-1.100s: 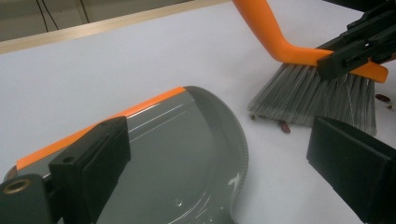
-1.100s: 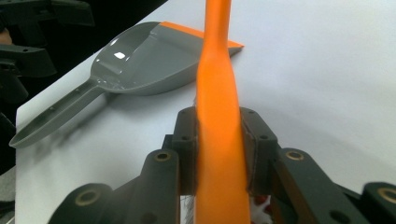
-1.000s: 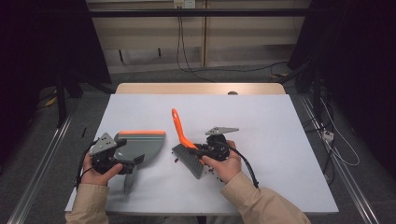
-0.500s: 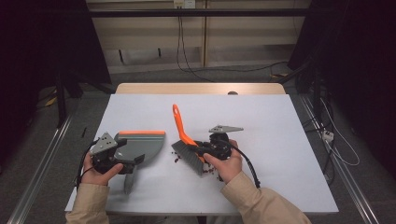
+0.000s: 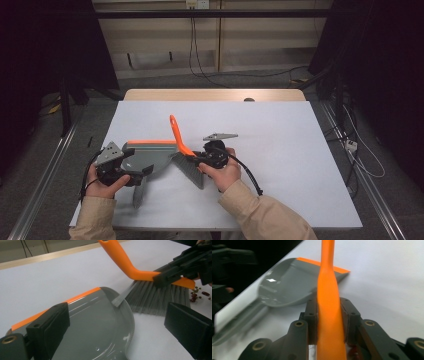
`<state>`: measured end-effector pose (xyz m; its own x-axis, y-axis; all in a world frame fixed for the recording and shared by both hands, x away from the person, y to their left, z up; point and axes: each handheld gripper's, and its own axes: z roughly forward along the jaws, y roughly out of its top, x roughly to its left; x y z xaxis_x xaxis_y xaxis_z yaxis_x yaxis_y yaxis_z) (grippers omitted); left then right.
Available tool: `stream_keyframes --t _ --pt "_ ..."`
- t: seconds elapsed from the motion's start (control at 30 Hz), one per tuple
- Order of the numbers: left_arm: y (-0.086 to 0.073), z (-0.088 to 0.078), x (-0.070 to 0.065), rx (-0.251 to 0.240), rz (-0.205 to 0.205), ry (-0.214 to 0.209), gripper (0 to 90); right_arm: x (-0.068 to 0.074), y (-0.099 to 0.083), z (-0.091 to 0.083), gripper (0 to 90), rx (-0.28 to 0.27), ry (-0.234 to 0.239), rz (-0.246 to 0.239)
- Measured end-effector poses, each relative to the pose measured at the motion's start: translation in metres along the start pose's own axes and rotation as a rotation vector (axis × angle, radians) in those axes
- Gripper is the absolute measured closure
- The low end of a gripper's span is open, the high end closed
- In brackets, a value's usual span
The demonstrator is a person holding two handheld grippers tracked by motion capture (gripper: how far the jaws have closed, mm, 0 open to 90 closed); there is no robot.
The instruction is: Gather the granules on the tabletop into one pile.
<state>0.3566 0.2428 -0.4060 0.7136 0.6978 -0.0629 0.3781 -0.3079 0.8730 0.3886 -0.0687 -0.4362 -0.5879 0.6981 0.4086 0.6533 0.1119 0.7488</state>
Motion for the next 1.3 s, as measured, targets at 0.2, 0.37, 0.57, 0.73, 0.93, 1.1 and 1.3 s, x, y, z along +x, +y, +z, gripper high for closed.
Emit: stream_keyframes --t 0.2,0.37,0.57,0.73,0.93,1.1,1.3 --pt "0.000 -0.001 0.000 -0.001 -0.002 0.005 6.1 -0.014 0.001 -0.005 71.1 0.000 -0.026 0.035" --pt "0.000 0.000 -0.001 0.000 0.003 0.006 6.1 -0.024 -0.002 -0.017 71.0 -0.013 -0.048 0.049" --pt "0.000 0.000 -0.002 0.003 0.004 0.005 6.1 -0.034 -0.007 -0.031 71.0 -0.030 -0.070 0.068" --pt "0.001 0.000 -0.002 0.003 0.008 0.007 6.1 -0.040 -0.009 -0.040 71.0 -0.040 -0.088 0.077" --pt "0.001 0.001 -0.002 0.006 0.011 0.006 6.1 -0.044 -0.010 -0.045 71.1 -0.059 -0.072 0.115" --pt "0.001 0.002 -0.003 0.004 0.006 0.003 6.1 -0.036 0.000 -0.043 71.4 -0.087 -0.024 0.100" --pt "0.000 0.002 -0.001 0.007 0.004 0.002 6.1 -0.034 0.027 -0.045 71.4 -0.124 0.013 -0.037"
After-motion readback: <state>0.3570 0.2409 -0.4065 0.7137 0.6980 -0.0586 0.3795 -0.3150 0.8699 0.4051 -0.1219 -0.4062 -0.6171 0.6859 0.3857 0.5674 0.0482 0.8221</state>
